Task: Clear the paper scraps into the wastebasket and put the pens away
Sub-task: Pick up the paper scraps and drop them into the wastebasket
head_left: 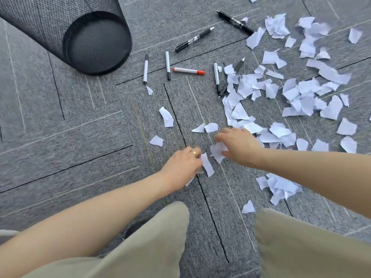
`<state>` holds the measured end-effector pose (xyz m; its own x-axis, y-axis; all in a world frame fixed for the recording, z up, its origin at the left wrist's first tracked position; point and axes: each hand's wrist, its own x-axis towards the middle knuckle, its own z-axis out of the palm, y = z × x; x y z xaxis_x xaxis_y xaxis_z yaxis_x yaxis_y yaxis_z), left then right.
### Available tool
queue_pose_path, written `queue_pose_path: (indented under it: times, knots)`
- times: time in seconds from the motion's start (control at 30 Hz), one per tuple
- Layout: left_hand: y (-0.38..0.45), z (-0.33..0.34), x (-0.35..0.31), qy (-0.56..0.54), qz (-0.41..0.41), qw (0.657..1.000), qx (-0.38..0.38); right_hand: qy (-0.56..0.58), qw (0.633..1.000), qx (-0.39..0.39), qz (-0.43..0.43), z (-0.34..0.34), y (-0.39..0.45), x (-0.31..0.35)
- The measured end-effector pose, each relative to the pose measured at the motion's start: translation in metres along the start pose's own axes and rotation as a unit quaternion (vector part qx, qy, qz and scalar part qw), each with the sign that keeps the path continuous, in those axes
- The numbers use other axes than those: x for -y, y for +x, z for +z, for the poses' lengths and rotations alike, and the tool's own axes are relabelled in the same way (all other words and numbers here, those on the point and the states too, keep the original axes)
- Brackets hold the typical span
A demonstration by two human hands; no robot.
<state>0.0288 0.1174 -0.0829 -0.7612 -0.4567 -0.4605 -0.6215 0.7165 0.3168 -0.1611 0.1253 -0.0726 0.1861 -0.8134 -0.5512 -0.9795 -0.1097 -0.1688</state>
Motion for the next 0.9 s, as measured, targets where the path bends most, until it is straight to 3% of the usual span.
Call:
queue_pose_path:
  times: [0.07,0.17,0.37,0.5,0.57,0.73,0.8,0.9]
  knots:
    - [-0.001,0.009,0.006,0.049,0.048,0.997,-0.026,0.012,1.000,-0.002,0.005,0.003,-0.003,0.000]
    - [-0.003,0.014,0.007,0.029,0.052,0.998,-0.002,0.014,1.000,0.004,0.015,0.006,-0.005,0.002]
    - [-0.001,0.010,0.004,-0.104,-0.041,0.994,0.015,0.011,1.000,-0.007,0.027,0.011,-0.008,0.009]
    - [0.003,-0.004,0.006,-0.258,-0.137,0.956,-0.003,0.036,0.999,-0.014,0.031,0.012,-0.010,0.008]
    - [0.008,-0.012,0.005,-0.280,-0.115,0.953,0.013,0.043,0.998,-0.021,0.034,0.014,-0.010,0.007]
    - [0.019,-0.017,-0.003,-0.065,0.033,0.992,0.105,0.054,0.998,-0.031,0.023,0.016,-0.008,0.007]
    - [0.019,-0.016,-0.001,-0.008,0.044,0.994,0.100,0.039,0.999,-0.034,-0.016,0.015,-0.007,0.006]
    - [0.014,-0.013,0.003,-0.011,0.030,0.996,0.081,0.008,0.997,-0.021,-0.071,0.014,-0.005,0.006]
